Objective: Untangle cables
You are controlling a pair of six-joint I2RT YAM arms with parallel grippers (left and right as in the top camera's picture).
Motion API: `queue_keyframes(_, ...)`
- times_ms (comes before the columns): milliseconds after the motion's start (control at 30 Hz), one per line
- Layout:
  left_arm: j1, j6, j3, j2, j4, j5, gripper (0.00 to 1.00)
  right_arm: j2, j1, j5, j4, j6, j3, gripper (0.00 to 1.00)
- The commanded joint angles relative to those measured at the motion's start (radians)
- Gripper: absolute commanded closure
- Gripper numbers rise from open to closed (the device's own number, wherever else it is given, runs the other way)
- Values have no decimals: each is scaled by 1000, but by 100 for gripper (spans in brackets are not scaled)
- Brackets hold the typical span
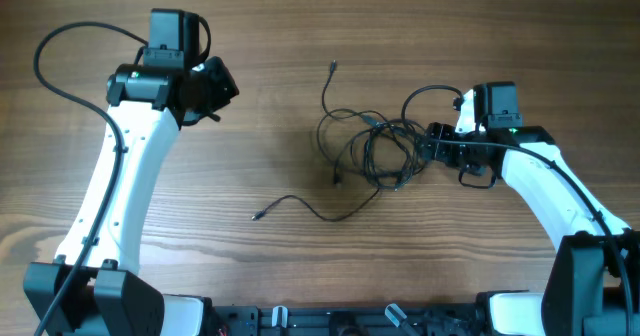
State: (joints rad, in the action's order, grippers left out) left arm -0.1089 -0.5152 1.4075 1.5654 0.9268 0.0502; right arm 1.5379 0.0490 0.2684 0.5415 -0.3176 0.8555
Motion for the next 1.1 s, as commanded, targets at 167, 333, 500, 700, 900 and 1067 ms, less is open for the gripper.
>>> queue_keyframes(167, -79, 45, -42, -11, 127, 93, 82, 16, -2, -33, 39, -33, -29, 12)
queue_keyframes(333, -211, 43, -133, -11, 132, 151, 86, 16, -2, 29, 5, -52, -40, 23)
queue_keyframes(500, -503, 36, -212, -11, -53, 148, 83, 16, -2, 49, -11, -79, -40, 96)
queue_keyframes(700, -707, 36, -243, 50, -410, 26, 68, 16, -1, 132, -5, -94, -65, 48)
queue_keyframes(900, -704, 37, -243, 179, -473, 27, 65, 16, -1, 274, -72, -157, -122, 75)
queue_keyframes(1067, -597, 71, -243, 179, -415, 122, 65, 16, 64, 499, -169, -160, -137, 71)
